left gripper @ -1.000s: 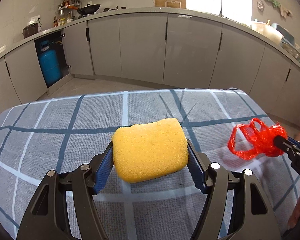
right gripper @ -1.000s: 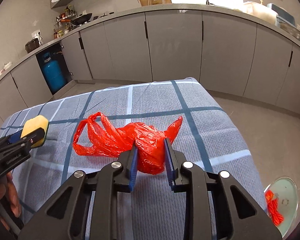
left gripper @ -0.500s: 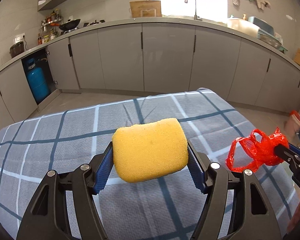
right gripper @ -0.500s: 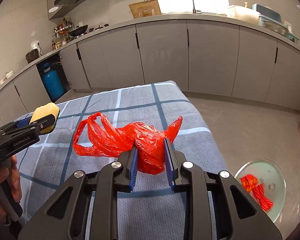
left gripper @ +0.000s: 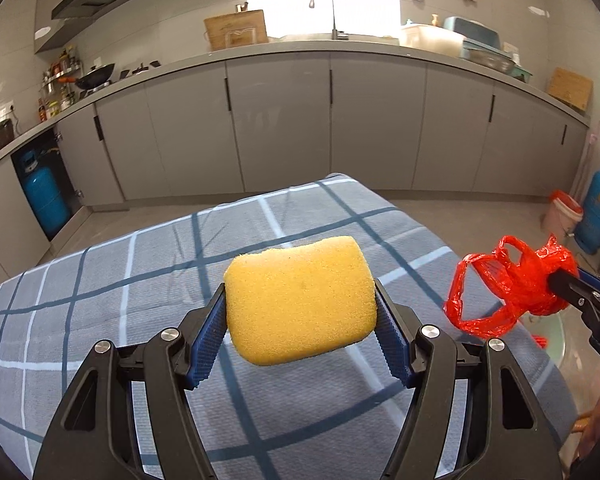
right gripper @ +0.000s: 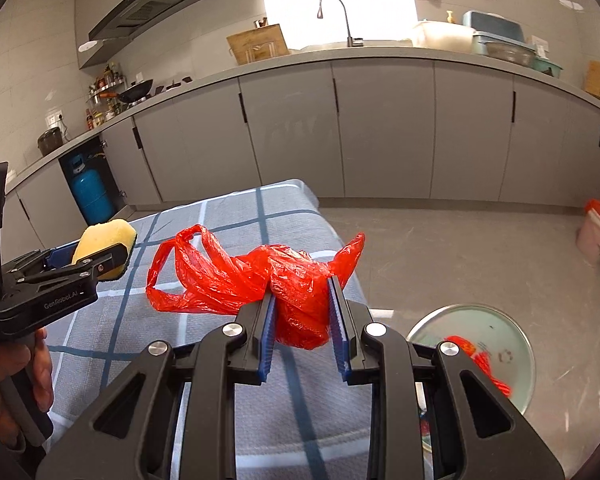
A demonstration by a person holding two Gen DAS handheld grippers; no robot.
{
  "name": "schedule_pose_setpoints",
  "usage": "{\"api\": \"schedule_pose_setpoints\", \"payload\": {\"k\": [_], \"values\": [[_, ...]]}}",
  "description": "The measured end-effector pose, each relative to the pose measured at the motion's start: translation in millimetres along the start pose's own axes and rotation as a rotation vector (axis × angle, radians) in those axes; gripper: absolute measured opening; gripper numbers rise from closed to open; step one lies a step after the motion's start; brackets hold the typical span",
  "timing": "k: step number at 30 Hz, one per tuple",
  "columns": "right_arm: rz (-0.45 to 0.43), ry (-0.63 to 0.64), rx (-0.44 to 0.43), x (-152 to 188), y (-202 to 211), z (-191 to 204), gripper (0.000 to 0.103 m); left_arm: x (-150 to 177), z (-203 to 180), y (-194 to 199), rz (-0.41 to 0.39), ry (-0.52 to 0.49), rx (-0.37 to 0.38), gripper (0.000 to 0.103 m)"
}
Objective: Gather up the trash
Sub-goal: 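Carry the yellow sponge and red bag over the green basin with both tools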
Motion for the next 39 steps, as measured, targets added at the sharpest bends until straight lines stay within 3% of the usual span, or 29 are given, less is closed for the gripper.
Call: {"api": "schedule_pose_setpoints", "payload": {"k": [19,39], "values": [[-0.023,-0.119,0.09,23,31,-86,0.026,-5,-102,7,-0.01,-0.145,0.099,0.068],[-0.051,-0.203,0.155,31,51,-151,0.026,-9,-176,7,-0.016,-0.264,0.164,0.068]]}}
Point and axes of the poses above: each gripper's, at about its wrist camera, not at the fingertips, and y roughly against the way its jaws point, z to its left, x to its underside, the point moved 7 cm from there along -y, roughly the way its jaws point, and after that the axes turned 6 degrees about z, right-handed, at the moved point
